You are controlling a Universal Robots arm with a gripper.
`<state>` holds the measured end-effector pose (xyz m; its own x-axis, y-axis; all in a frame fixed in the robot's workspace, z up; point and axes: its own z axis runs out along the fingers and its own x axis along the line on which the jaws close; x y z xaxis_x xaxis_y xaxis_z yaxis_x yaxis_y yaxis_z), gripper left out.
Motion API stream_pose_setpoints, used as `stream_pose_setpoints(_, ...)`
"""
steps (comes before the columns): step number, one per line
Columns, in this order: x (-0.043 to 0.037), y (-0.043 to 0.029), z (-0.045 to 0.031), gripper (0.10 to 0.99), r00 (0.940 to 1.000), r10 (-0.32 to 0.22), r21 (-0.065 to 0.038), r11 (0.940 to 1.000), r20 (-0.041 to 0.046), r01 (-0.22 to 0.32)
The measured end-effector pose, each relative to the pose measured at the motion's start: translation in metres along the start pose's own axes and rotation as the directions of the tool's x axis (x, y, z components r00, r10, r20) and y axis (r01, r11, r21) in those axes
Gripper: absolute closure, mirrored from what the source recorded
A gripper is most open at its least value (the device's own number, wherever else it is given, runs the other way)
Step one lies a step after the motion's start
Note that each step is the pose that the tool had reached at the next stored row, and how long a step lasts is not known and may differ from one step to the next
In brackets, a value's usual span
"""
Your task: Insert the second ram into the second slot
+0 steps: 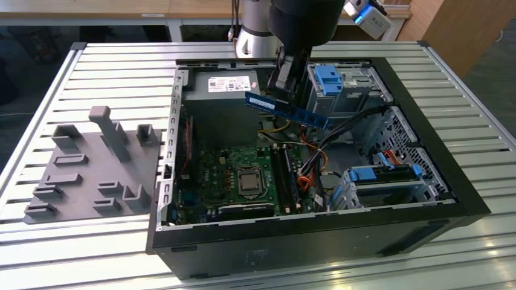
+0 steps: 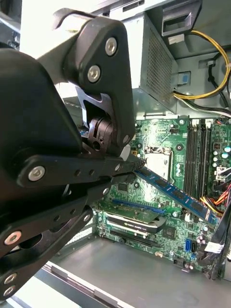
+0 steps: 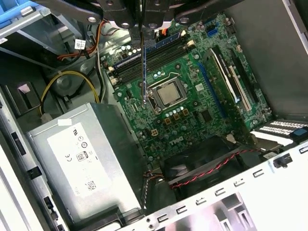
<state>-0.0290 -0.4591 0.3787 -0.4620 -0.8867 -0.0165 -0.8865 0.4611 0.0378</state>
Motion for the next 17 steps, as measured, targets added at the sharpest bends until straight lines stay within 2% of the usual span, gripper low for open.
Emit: stream_pose_setpoints(17,0.0000,0.0000,0.0001,0.953,0.9970,0.078,0.001,0.9970,0.0030,-0.078)
